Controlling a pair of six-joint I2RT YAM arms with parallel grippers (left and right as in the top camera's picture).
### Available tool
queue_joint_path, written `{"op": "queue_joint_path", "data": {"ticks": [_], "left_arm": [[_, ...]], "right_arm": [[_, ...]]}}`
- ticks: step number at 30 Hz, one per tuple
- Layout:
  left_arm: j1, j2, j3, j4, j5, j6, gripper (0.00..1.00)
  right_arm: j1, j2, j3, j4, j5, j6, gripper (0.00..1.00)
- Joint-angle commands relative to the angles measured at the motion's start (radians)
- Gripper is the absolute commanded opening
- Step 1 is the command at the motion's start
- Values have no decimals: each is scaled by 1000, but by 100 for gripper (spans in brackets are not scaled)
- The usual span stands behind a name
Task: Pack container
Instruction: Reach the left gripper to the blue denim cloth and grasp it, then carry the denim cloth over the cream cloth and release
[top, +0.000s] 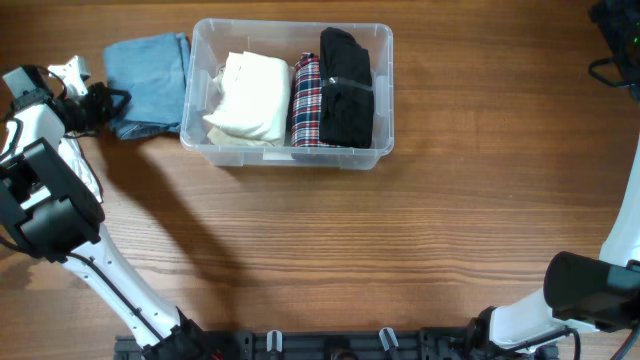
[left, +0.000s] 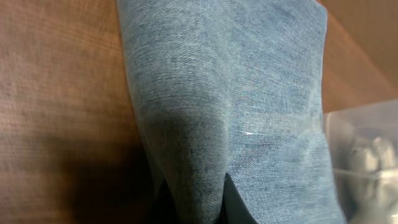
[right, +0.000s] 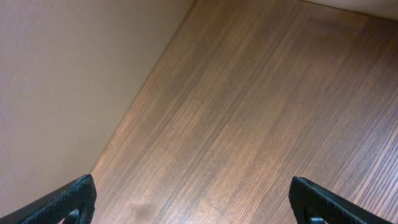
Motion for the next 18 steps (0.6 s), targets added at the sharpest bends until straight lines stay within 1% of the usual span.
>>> {"op": "queue_joint_path", "data": {"ticks": [1,3,6,8,11,13,15,16,18], "left_arm": [[-9,-74,37,-100,59,-137,4],[-16,-170,49,-147,59,-137,4],[-24,-359,57,-203,59,-137,4],[-24,-456,57,-227,59,-137,4],[-24,-660,57,-246,59,-139,4],[-34,-756,57,-243,64,-190,4],[-78,-821,57,-244,112,-209,4],[-128,-841,57,-244,119,-259,4],[-217,-834,57,-240,119,-304,4]], "right_arm": [[3,-2,-1,3,2,10,100],[3,-2,-1,3,2,10,100],[3,-2,-1,3,2,10,100],[3,-2,-1,3,2,10,100],[3,-3,-1,3,2,10,100],[3,-2,-1,3,2,10,100],[3,-2,-1,3,2,10,100],[3,-2,-1,3,2,10,100],[3,-2,-1,3,2,10,100]]}}
